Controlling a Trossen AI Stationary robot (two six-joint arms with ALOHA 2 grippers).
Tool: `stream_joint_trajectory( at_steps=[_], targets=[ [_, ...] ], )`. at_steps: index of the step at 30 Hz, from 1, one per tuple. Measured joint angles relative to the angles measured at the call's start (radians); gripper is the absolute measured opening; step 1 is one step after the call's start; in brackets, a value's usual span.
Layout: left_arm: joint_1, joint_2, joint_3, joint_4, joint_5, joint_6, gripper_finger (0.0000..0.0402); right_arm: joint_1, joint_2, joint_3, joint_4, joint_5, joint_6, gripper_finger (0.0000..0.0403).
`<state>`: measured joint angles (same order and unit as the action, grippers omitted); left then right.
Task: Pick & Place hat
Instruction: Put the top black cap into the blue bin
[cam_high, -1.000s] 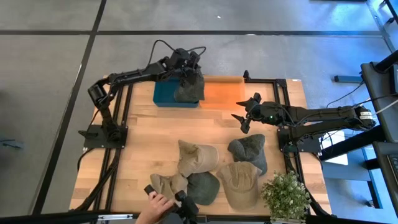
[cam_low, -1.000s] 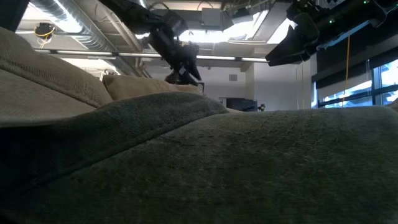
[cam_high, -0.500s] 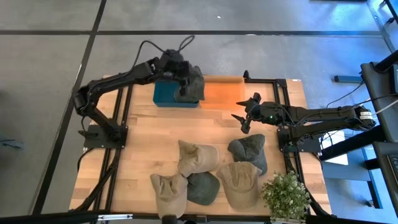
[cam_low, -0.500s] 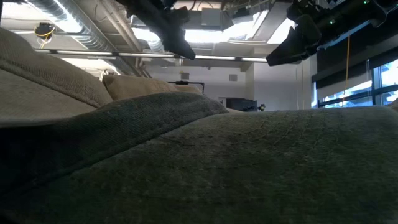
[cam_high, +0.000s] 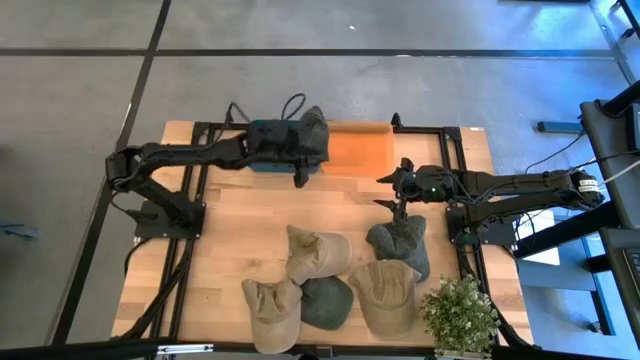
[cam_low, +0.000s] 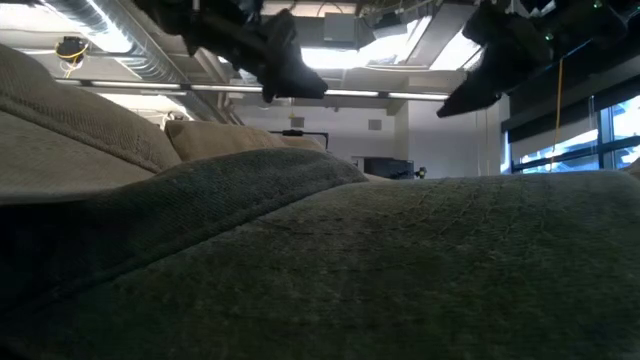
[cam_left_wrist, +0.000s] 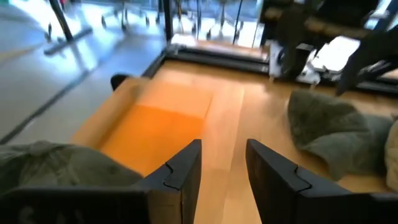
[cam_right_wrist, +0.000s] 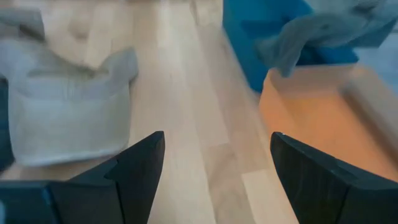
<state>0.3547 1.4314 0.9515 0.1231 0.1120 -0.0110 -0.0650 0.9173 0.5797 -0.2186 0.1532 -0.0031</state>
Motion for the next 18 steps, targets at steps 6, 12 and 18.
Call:
stream_joint_trajectory(
  at_steps=[6, 12, 18],
  targets=[
    [-0.055, -0.045, -0.103, 0.174, -0.040, 0.005, 0.0118, -0.002, 0.098, 0.108, -0.156, -0.078, 0.054, 0.0292],
    [-0.073, -0.045, -0.133, 0.212, -0.042, 0.005, 0.0122, -0.002, 0.307, 0.320, -0.616, -0.079, 0.119, 0.0292],
    [-0.073, -0.045, -0.135, 0.147, -0.041, 0.005, 0.0121, 0.012, 0.443, 0.338, -0.846, -0.133, 0.152, 0.0292]
  ],
)
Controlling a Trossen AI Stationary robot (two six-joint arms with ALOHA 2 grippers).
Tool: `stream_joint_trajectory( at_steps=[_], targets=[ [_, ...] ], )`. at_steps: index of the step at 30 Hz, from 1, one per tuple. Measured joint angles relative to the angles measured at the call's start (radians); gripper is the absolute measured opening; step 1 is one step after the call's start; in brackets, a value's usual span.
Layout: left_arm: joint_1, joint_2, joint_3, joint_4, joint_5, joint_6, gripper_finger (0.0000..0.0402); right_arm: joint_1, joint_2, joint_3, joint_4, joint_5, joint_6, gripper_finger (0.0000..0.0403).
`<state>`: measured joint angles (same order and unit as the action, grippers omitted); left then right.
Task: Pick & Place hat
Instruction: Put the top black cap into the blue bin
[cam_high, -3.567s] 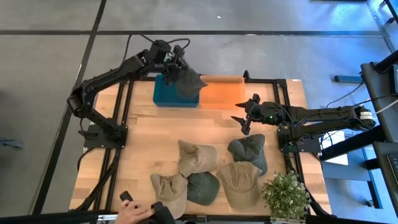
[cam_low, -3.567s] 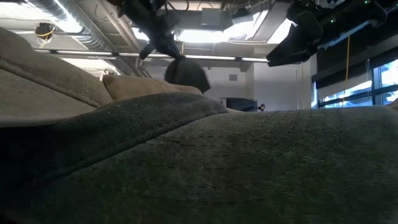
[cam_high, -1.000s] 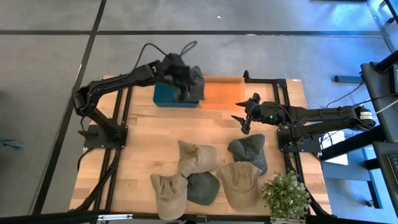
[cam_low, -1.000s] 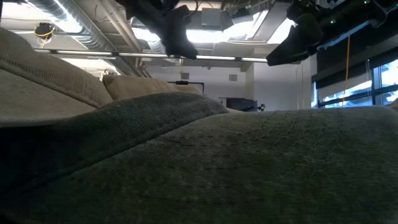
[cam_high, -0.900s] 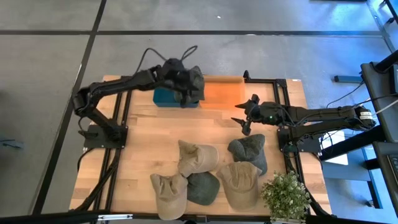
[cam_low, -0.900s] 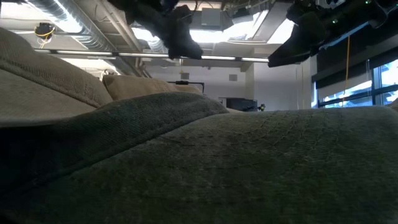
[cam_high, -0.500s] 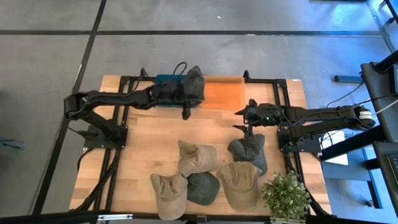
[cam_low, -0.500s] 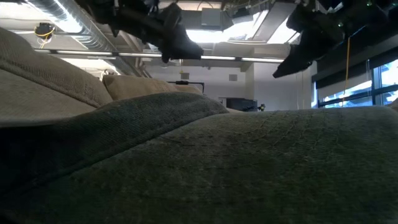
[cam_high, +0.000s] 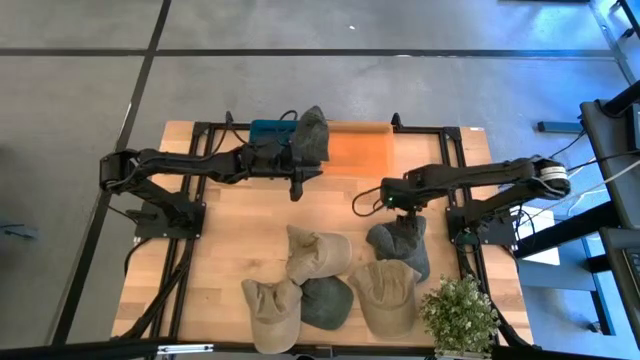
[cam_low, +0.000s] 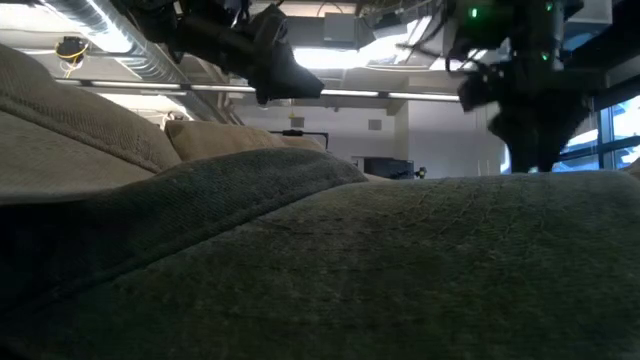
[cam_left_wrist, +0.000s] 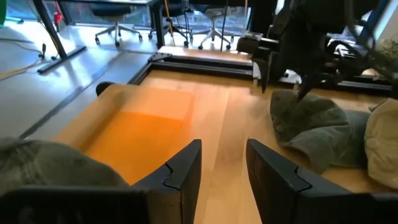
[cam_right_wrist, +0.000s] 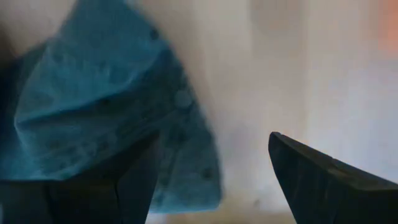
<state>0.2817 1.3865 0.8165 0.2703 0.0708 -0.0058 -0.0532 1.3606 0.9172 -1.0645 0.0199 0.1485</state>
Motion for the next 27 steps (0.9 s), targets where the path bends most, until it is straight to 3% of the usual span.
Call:
stream_joint_trajectory(
  at_steps=[3, 14, 27],
  targets=[
    [0.000, 0.000, 0.000, -0.008, 0.000, 0.000, 0.0119, 0.000, 0.049, -0.018, 0.008, -0.055, 0.037, 0.0292],
    [0.000, 0.001, 0.000, -0.048, 0.014, 0.000, 0.0118, 0.000, 0.246, -0.025, 0.076, -0.019, 0.013, 0.0283],
    [0.000, 0.002, 0.000, -0.093, 0.015, 0.000, 0.0122, 0.000, 0.406, -0.019, 0.074, -0.016, -0.059, 0.0161]
  ],
)
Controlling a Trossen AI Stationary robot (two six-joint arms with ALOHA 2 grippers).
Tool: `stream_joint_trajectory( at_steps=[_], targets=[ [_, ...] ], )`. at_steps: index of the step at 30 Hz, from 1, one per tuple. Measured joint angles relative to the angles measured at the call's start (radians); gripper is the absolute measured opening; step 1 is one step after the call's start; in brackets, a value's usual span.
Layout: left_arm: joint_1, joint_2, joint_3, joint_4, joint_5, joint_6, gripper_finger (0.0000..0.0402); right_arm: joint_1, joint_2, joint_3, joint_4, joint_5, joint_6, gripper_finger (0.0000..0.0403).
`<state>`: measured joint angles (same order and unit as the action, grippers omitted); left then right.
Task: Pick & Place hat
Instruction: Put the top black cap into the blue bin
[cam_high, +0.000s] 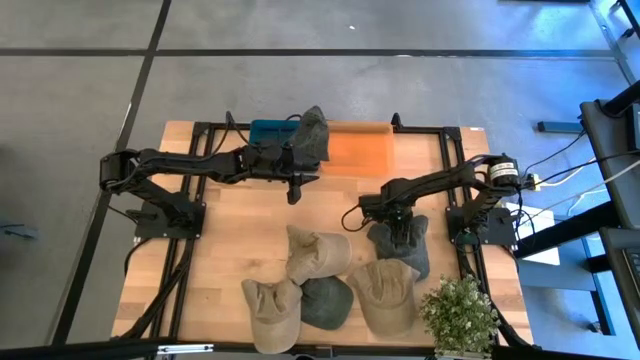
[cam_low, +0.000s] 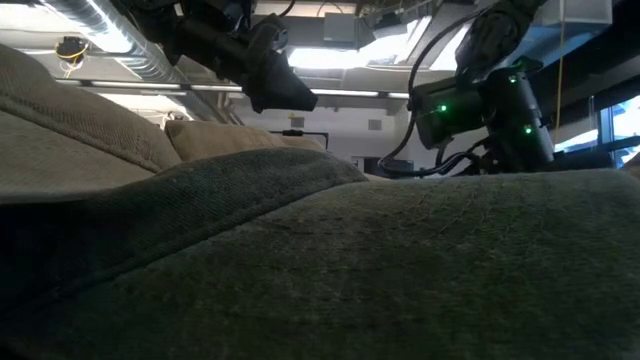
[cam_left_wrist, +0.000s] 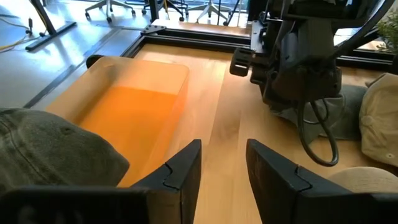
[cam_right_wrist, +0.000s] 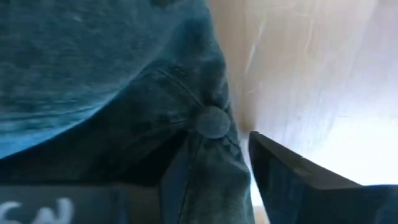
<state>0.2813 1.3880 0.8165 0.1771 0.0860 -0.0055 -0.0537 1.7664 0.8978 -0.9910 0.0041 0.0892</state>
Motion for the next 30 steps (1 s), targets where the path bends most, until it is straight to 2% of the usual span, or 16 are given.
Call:
stream_joint_trajectory(
  at_steps=[10, 18, 26, 30],
  targets=[
    [0.000, 0.000, 0.000, 0.005, 0.000, -0.009, 0.0120, 0.000, -0.040, 0.025, 0.013, 0.020, 0.058, 0.0014],
    [0.000, 0.000, 0.000, 0.005, 0.002, -0.039, 0.0118, 0.000, -0.119, 0.026, -0.054, 0.077, 0.064, 0.0008],
    [0.000, 0.001, 0.000, 0.042, -0.006, -0.137, 0.0118, 0.000, -0.299, 0.035, -0.073, 0.175, 0.089, 0.0008],
    [0.000, 0.013, 0.000, 0.104, -0.006, -0.141, 0.0116, 0.000, -0.375, 0.088, -0.058, 0.216, 0.085, 0.0008]
  ],
)
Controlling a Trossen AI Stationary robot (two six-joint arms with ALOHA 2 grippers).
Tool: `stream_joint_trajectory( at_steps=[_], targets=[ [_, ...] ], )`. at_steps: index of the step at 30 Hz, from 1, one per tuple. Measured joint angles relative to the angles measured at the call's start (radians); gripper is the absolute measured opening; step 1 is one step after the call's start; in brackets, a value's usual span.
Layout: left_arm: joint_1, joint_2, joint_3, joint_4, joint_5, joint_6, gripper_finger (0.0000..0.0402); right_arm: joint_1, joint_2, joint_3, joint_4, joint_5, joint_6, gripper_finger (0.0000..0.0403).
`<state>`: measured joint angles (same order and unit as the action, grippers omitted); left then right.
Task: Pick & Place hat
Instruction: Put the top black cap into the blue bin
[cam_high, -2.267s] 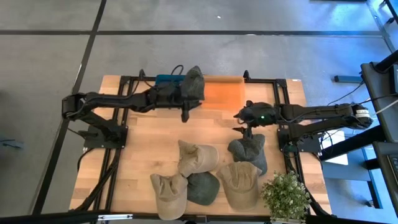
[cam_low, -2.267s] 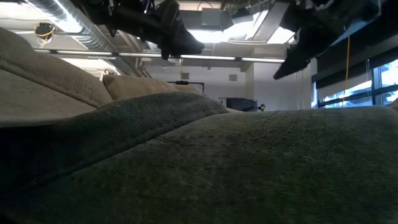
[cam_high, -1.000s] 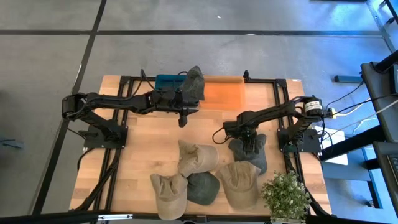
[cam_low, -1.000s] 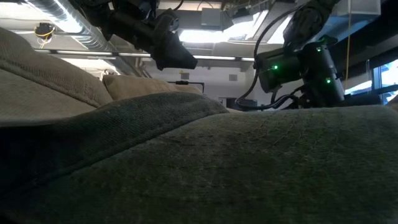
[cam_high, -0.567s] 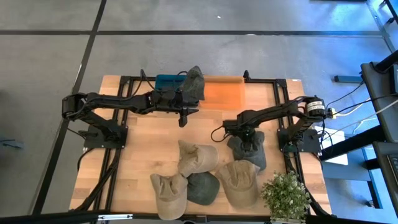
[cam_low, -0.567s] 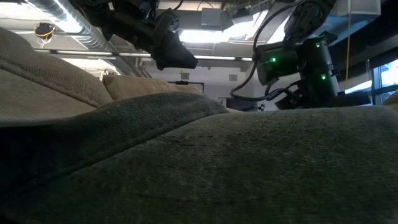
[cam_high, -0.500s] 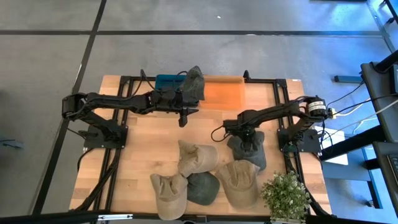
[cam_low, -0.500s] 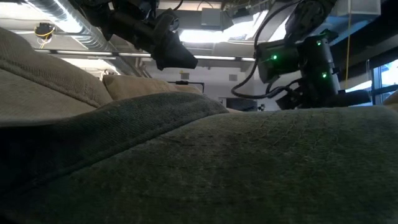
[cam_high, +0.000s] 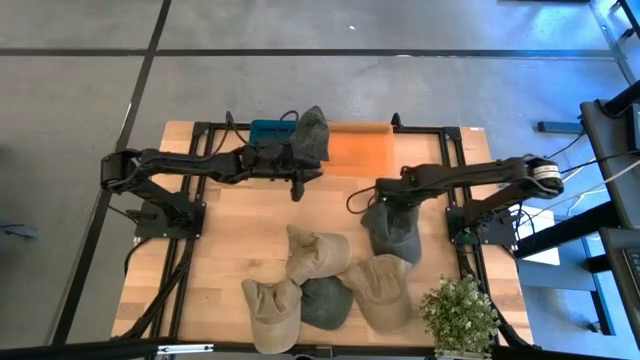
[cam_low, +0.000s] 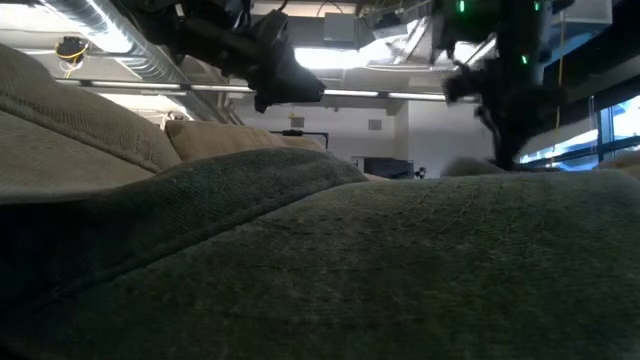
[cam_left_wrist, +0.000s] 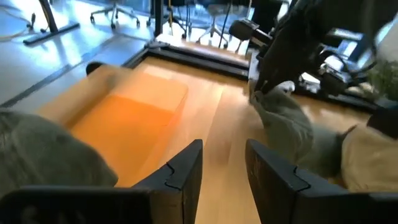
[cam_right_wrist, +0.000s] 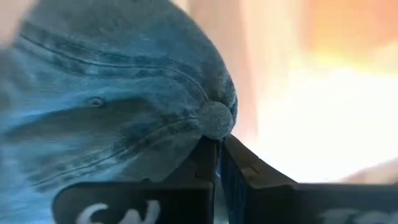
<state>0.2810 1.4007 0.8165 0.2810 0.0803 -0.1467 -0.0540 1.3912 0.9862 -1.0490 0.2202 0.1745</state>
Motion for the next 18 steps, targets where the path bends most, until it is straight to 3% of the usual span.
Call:
stream_joint_trajectory(
  at_steps=[10, 18],
  targets=[
    [-0.013, 0.010, 0.002, 0.176, 0.000, 0.001, 0.0114, 0.000, -0.006, 0.166, 0.140, -0.012, -0.164, 0.0009],
    [-0.060, 0.082, 0.079, 0.166, -0.009, 0.066, 0.0114, 0.000, 0.041, 0.198, 0.244, -0.011, -0.248, 0.0009]
  ],
)
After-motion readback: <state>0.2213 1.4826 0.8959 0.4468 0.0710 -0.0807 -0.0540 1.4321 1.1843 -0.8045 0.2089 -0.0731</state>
